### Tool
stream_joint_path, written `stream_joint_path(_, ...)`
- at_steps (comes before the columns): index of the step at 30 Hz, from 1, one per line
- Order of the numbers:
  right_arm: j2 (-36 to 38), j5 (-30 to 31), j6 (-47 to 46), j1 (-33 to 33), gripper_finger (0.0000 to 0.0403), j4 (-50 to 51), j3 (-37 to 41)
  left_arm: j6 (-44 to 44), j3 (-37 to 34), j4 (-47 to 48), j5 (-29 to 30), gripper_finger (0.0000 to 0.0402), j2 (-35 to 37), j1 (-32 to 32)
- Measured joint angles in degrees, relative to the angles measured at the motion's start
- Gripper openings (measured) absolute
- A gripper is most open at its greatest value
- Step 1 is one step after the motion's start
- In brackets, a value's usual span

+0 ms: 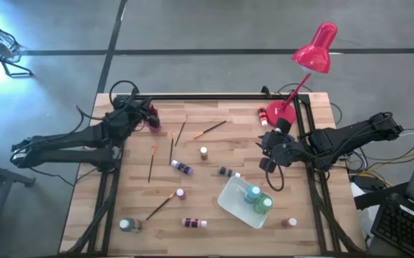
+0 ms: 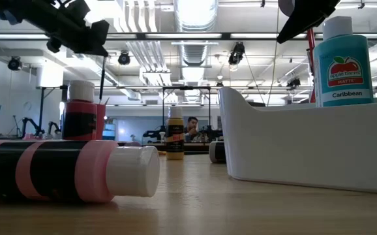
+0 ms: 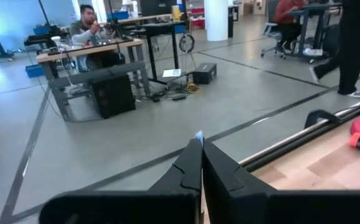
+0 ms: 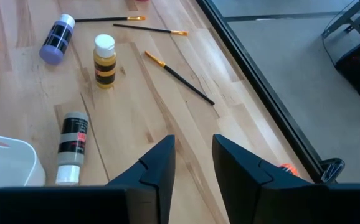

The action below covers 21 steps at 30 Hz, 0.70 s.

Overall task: Pick & Place Paint Supplies
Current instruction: Put the silver paintbrush into the pink cup

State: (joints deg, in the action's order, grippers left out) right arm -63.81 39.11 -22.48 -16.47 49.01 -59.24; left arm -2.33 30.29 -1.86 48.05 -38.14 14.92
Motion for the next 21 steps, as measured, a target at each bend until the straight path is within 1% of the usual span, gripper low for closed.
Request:
stream_joint_path(5, 0.00, 0.53, 0.01, 0.00, 0.0093, -0.07, 0.00, 0.81, 0.65, 0.86, 0.63, 0.0000, 0.67, 0.35)
stream_joint_path(7, 0.00, 1.67, -0.02, 0.00, 0.0091, -0.09, 0.00, 0.60, -0.03, 1.41, 0.94, 0.0000, 0.43, 0.65)
stream_joint_path(12, 0.00, 1.81, 0.00, 0.02, 0.0089, -0.11, 0.00, -1.05, -2.62, 1.11, 1.04, 0.0000, -0.22, 2.18)
stream_joint_path(21, 0.00, 1.88, 0.00, 0.02, 0.0114, -0.44, 0.00, -2.15, -10.71, -9.32, 0.71, 0.0000, -0.30, 5.10)
